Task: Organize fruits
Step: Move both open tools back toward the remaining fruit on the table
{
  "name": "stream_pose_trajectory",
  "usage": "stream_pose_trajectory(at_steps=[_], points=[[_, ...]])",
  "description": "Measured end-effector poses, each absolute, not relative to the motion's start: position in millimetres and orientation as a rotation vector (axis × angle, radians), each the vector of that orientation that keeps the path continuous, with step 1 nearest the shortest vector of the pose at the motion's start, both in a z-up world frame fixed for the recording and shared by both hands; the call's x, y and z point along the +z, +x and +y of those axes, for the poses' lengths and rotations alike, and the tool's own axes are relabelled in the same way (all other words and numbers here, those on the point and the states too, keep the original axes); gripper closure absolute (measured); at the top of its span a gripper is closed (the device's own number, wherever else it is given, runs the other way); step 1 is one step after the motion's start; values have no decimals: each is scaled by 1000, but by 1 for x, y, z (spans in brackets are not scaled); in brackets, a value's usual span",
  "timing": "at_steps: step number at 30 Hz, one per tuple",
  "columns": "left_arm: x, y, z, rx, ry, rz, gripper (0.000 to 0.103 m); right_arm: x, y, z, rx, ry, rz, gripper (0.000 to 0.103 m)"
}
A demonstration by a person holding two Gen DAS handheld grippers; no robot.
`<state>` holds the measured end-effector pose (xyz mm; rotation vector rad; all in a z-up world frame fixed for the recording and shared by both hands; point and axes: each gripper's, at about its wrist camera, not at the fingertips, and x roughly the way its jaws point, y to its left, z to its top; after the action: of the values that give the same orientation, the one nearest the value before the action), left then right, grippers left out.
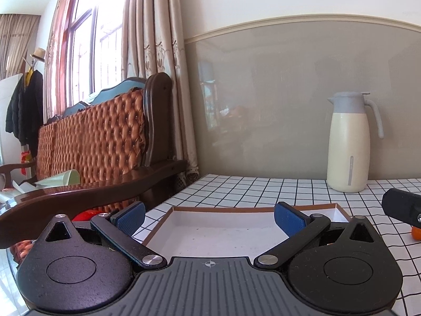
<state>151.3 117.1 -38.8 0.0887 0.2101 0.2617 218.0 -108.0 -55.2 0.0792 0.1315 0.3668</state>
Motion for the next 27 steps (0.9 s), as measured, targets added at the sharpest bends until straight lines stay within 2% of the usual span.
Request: stream_pose_trajectory(at_steps=[27], points=[[-58,153,5,11,180,255,0,-64,195,-194,176,81,181,6]])
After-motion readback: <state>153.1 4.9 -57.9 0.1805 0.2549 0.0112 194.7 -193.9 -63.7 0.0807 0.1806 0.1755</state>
